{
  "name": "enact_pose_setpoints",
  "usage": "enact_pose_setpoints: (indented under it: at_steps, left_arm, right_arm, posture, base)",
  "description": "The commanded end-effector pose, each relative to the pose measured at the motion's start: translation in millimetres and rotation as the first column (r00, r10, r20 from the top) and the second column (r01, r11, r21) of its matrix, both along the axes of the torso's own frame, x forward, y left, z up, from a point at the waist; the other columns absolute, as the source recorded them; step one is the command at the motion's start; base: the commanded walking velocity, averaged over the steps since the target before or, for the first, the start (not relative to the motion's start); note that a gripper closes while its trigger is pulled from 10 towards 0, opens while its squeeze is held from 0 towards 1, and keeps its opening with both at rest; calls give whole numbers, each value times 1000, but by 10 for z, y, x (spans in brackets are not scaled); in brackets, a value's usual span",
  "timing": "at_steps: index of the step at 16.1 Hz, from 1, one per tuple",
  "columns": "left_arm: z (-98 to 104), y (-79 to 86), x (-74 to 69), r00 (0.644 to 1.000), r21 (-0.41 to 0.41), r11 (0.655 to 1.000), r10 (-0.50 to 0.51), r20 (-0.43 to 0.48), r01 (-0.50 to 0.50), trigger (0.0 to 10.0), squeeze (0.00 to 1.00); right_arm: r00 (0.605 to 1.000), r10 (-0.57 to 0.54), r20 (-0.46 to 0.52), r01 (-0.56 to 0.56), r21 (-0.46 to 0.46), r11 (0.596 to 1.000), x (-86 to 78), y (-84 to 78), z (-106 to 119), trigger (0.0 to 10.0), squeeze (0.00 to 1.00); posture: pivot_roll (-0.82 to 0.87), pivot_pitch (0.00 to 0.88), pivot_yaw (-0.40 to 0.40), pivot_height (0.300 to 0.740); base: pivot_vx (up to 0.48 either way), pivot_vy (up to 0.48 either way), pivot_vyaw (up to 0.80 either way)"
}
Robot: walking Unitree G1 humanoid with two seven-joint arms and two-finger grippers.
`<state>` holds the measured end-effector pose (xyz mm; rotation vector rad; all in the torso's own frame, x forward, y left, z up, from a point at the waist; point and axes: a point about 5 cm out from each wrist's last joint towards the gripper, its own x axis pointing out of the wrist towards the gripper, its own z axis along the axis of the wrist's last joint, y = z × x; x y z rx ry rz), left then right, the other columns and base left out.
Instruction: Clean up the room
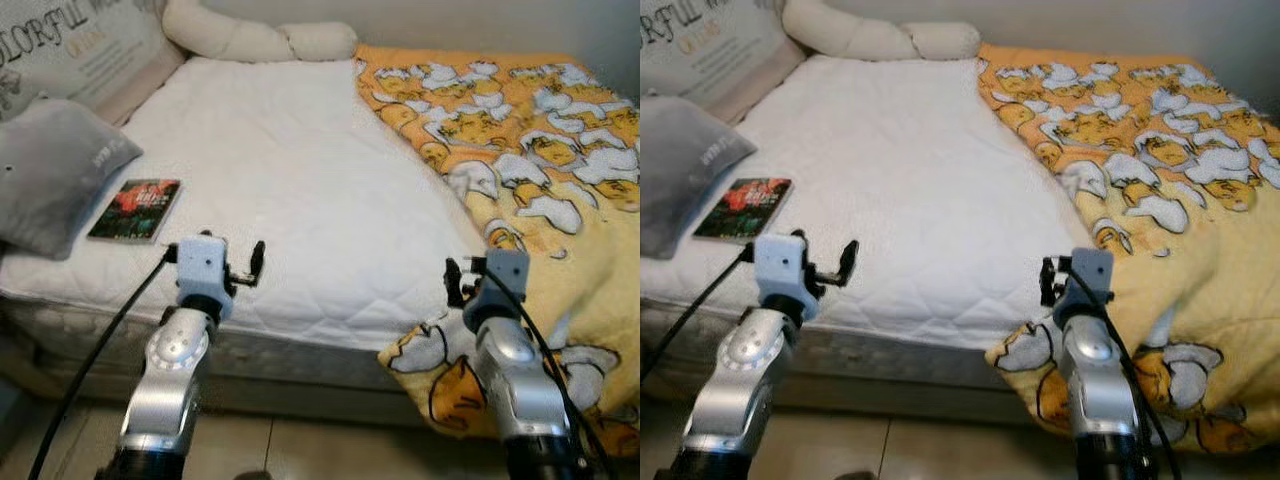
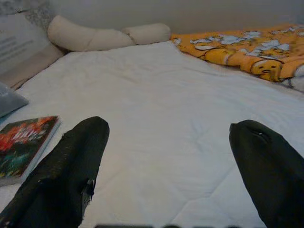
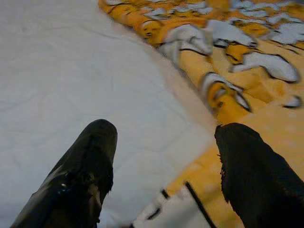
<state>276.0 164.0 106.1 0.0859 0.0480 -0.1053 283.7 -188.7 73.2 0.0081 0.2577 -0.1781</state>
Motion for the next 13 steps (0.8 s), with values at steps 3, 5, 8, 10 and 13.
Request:
enact_pose_setpoints:
  at_steps: [3,5,8,10,13]
  left_arm:
    - [20,-30,17,1000,2,1000,-20,7,20,10000,0]
    - [15,-30,18,1000,2,1000,-22,6,22,10000,0]
    - [16,-31,21,1000,2,1000,-22,8,22,10000,0]
    - [16,-35,23,1000,1,1000,-23,9,23,10000,0]
    - [16,-42,29,1000,3,1000,-29,8,29,10000,0]
  right_arm:
    - [1000,3,1,-3,-3,1000,18,-15,22,10000,0]
    - [1000,10,1,-10,-8,1000,33,-3,26,10000,0]
    - [1000,11,0,-11,-9,1000,36,-6,27,10000,0]
    - [1000,10,-1,-10,-9,1000,37,-9,26,10000,0]
    - [1000,10,-8,-10,-10,1000,37,-8,16,10000,0]
  posture:
    - [131,0,15,740]
    - [133,0,14,740]
    - [131,0,15,740]
    - [131,0,15,740]
    - [131,0,15,740]
  base:
    - [271,0,-263]
    - [285,0,0]
    - [285,0,0]
    - [292,0,0]
    - [291,0,0]
